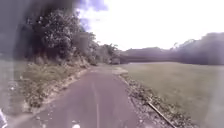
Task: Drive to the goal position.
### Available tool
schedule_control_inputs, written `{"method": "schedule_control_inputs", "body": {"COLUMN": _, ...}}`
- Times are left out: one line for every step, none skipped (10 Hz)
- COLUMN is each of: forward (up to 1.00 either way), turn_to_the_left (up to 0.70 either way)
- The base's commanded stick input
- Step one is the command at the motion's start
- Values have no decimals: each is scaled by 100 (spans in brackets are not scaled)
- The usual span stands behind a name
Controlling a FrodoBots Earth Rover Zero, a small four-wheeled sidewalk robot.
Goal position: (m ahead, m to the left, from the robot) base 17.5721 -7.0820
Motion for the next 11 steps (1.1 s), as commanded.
{"method": "schedule_control_inputs", "body": {"forward": 100, "turn_to_the_left": 5}}
{"method": "schedule_control_inputs", "body": {"forward": 100, "turn_to_the_left": 22}}
{"method": "schedule_control_inputs", "body": {"forward": 100, "turn_to_the_left": 40}}
{"method": "schedule_control_inputs", "body": {"forward": 100, "turn_to_the_left": 0}}
{"method": "schedule_control_inputs", "body": {"forward": 100, "turn_to_the_left": 0}}
{"method": "schedule_control_inputs", "body": {"forward": 100, "turn_to_the_left": 14}}
{"method": "schedule_control_inputs", "body": {"forward": 100, "turn_to_the_left": 31}}
{"method": "schedule_control_inputs", "body": {"forward": 100, "turn_to_the_left": 40}}
{"method": "schedule_control_inputs", "body": {"forward": 100, "turn_to_the_left": 40}}
{"method": "schedule_control_inputs", "body": {"forward": 100, "turn_to_the_left": 0}}
{"method": "schedule_control_inputs", "body": {"forward": 100, "turn_to_the_left": 0}}
